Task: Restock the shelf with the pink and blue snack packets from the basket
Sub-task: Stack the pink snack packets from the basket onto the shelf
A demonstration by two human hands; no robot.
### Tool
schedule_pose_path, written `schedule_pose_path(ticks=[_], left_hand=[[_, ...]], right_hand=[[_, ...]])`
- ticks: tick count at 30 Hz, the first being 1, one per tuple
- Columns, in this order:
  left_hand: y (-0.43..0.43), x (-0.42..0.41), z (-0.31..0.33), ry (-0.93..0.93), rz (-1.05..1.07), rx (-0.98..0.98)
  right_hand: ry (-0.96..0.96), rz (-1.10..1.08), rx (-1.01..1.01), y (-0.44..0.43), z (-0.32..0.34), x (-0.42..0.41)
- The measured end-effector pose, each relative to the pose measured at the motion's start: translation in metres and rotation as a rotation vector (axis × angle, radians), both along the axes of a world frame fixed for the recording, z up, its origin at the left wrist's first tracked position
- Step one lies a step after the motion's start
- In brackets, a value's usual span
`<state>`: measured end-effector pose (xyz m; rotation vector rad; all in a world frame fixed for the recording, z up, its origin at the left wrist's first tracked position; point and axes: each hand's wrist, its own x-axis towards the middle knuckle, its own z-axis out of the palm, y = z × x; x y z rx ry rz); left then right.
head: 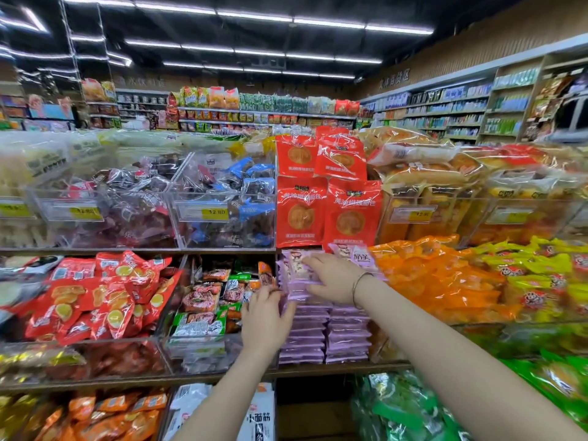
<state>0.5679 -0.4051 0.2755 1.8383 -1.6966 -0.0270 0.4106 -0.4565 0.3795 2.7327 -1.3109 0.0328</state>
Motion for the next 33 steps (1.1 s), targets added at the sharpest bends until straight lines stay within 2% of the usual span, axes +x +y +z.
schedule_pose_path(ticks=[3, 5, 9, 12, 14, 17, 21, 24, 29, 33], left_hand=[[0.002, 0.0, -0.003, -0.036, -0.012, -0.022], [0.0, -0.001, 0.0, 0.012, 0.002, -0.011], [-0.005, -0.002, 0.005, 0.112, 0.038, -0.017], [-0.008, 0.0, 0.007, 0.157, 0.016, -0.003], [-0.008, 0.003, 0.006, 0.125, -0.062, 0.024], [-0.006, 0.007, -0.001, -0.05, -0.143, 0.047], [-0.005, -0.001, -0.006, -0.013, -0.034, -0.021], [-0.005, -0.006, -0.003, 0.044, 0.018, -0.044], [-0.003, -0.003, -0.002, 0.062, -0.01, -0.022], [0.007, 0.002, 0.004, 0.3, -0.036, 0.037]], right_hand=[[-0.068, 0.028, 0.031, -0.001, -0.003, -0.001], [-0.073, 0.068, 0.012, -0.002, -0.005, -0.002], [0.078, 0.097, -0.175, -0.003, -0.011, 0.0], [0.081, 0.042, -0.233, -0.004, -0.021, 0.006], [0.081, -0.001, -0.241, -0.007, -0.023, 0.008], [0.129, -0.021, -0.231, -0.013, -0.019, 0.008], [0.169, -0.004, -0.25, -0.015, -0.017, 0.006], [0.127, -0.013, -0.257, -0.014, -0.018, 0.003], [0.008, -0.042, -0.182, -0.004, -0.016, -0.002], [-0.112, -0.041, -0.116, 0.008, -0.01, -0.009]])
